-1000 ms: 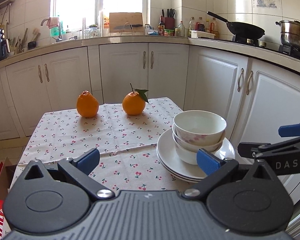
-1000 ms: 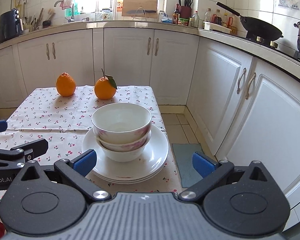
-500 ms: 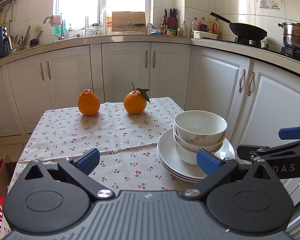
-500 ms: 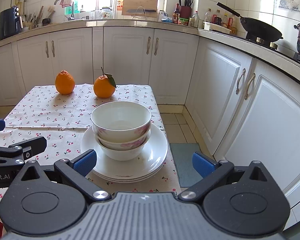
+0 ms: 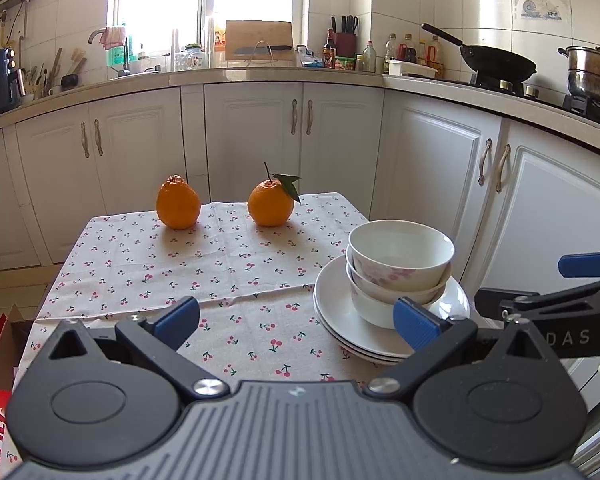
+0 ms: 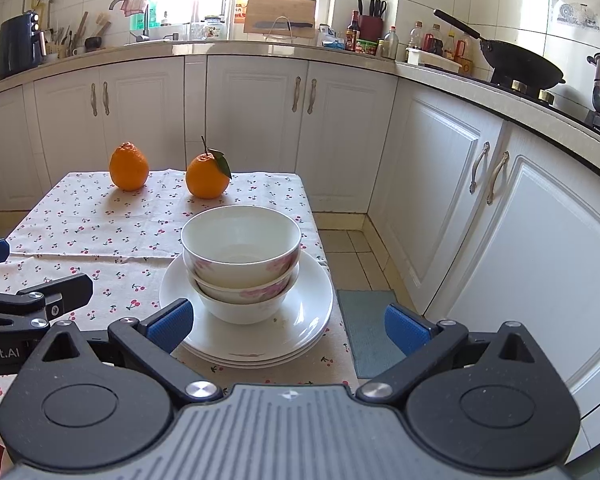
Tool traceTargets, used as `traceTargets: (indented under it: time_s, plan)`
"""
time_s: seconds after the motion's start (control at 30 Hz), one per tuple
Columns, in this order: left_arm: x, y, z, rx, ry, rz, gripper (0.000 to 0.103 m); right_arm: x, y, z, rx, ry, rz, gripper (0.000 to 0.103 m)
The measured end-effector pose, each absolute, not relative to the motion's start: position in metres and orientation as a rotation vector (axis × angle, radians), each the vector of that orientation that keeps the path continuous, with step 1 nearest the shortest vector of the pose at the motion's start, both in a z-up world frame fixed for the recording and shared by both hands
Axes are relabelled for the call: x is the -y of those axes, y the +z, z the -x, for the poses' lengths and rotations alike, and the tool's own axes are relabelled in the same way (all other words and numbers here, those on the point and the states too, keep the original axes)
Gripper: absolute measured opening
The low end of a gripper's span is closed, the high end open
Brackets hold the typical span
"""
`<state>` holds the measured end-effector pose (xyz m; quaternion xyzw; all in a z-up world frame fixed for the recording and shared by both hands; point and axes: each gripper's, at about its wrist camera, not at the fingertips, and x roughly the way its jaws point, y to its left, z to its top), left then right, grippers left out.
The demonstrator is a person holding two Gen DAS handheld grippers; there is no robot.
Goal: Organize plates and bowls
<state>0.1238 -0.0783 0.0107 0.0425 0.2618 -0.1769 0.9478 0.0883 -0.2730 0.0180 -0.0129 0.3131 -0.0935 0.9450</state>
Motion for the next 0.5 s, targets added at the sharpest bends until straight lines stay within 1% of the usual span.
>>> traceTargets:
  time_s: [0.5]
  plan:
    - [0.0779,0.0103,-0.1246,-0.538,-0.360,-0.082,0.102,0.2727,0.0184,-0.0892,-0.635,-0.194,0.033,0.103]
